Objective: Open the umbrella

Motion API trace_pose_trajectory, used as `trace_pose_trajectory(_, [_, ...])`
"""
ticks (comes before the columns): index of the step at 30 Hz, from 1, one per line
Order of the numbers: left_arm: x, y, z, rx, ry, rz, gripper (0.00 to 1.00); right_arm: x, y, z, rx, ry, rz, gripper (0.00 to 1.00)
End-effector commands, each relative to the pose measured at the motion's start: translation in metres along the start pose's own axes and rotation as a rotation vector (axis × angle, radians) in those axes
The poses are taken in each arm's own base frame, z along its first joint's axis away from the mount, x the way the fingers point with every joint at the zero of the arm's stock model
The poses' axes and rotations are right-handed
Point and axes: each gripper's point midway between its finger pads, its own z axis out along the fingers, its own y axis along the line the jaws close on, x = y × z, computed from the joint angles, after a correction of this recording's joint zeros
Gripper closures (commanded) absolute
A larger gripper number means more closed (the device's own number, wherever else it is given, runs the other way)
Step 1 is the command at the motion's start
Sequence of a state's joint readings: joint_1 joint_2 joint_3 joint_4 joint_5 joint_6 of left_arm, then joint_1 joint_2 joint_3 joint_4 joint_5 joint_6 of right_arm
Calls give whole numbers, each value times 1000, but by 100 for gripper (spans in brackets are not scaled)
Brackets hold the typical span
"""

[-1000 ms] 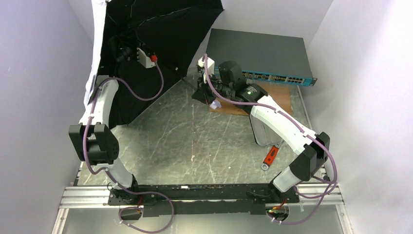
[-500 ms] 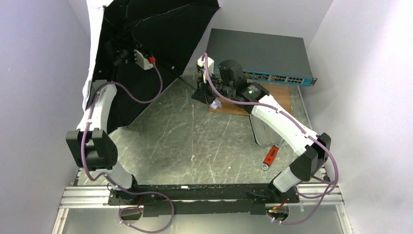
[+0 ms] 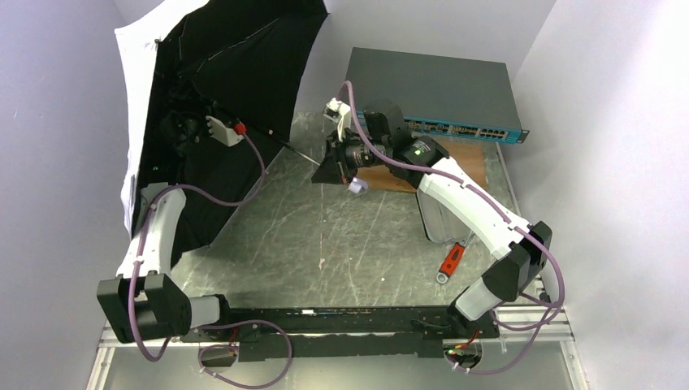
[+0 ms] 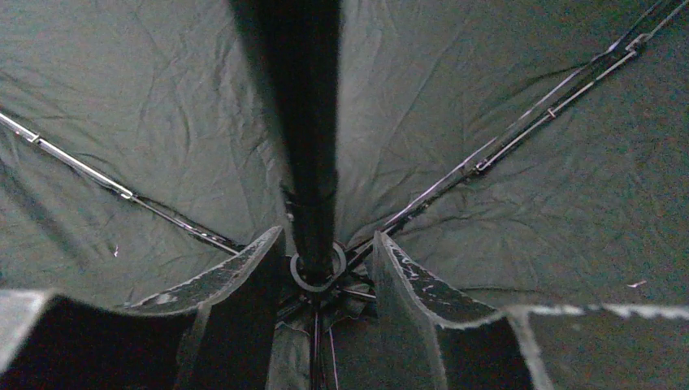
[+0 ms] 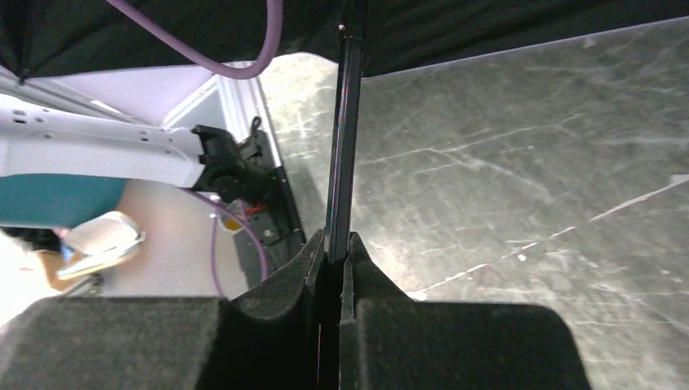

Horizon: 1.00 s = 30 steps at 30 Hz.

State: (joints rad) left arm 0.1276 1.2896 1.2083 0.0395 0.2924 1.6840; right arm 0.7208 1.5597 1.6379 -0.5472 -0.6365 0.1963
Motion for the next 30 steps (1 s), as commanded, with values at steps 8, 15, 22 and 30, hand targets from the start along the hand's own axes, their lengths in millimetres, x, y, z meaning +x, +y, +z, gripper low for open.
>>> trace_pose_trajectory(8, [-25, -59, -40, 191, 0, -8, 43, -15, 76, -25, -277, -45, -18, 100])
trace_pose_trajectory(15, [-74, -81, -54, 238, -122, -6, 40, -18, 77, -22, -287, -63, -14, 100])
trace_pose_trajectory(22, [-100, -86, -63, 251, -164, 12, 56, -14, 76, -24, -284, -60, -25, 100])
trace_pose_trajectory(30, [-81, -8, -54, 27, -80, 116, 100, 26, 66, -32, -236, -55, -63, 100])
